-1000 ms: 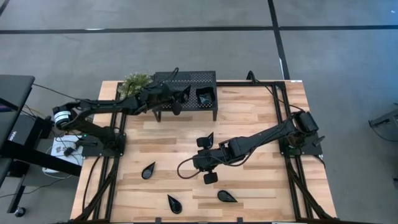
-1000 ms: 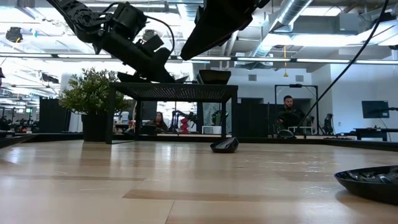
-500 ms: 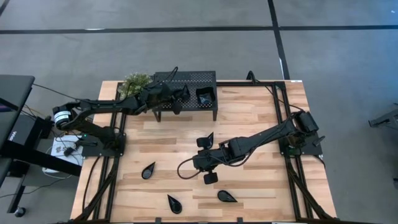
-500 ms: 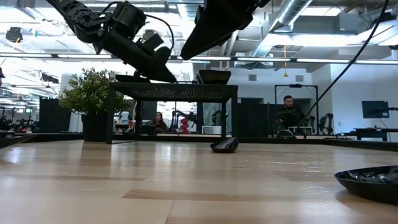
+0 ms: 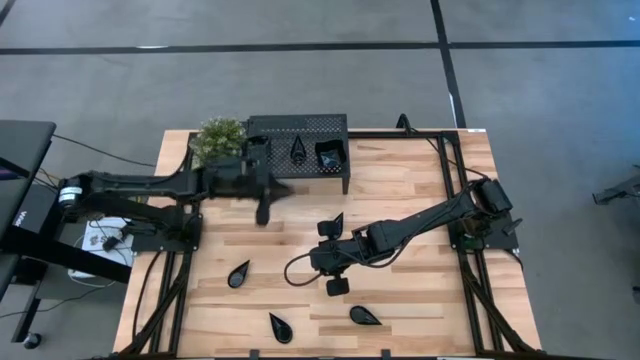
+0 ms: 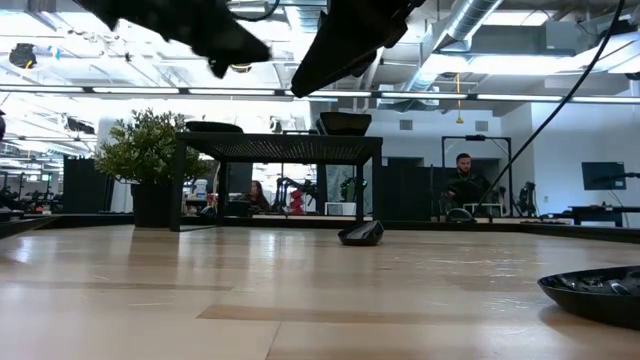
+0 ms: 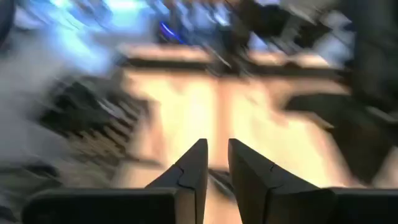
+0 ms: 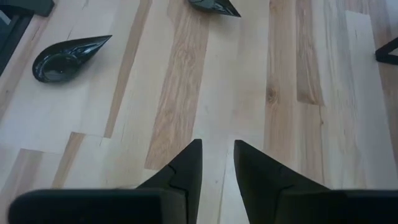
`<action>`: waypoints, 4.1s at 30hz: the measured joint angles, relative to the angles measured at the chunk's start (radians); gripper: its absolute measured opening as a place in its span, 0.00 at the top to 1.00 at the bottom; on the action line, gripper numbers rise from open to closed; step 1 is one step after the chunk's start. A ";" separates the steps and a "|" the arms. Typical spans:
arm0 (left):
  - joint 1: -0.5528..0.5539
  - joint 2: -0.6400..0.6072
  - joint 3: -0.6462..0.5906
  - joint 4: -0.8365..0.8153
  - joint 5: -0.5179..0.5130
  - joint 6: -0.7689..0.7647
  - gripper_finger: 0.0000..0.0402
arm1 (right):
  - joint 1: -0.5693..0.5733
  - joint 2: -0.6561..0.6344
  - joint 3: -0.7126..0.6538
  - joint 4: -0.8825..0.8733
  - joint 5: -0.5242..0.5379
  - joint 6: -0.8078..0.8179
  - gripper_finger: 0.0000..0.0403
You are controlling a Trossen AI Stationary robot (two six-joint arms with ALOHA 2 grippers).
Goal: Pick & Place Mini shaped plates
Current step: Stack the black drop-shaped plate on top of the black drop-shaped plate on the shelf
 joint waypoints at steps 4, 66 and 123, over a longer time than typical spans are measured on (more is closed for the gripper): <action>-0.163 -0.036 0.000 -0.225 0.012 -0.115 0.84 | 0.000 0.005 0.000 0.003 0.000 0.000 0.78; -0.601 0.188 -0.226 -0.566 -0.018 -0.856 0.87 | -0.203 0.006 0.000 0.008 -0.060 -0.226 0.78; 0.125 0.303 0.190 -0.093 -0.619 -0.488 0.98 | 0.045 -0.345 -0.239 -0.293 0.368 0.115 0.78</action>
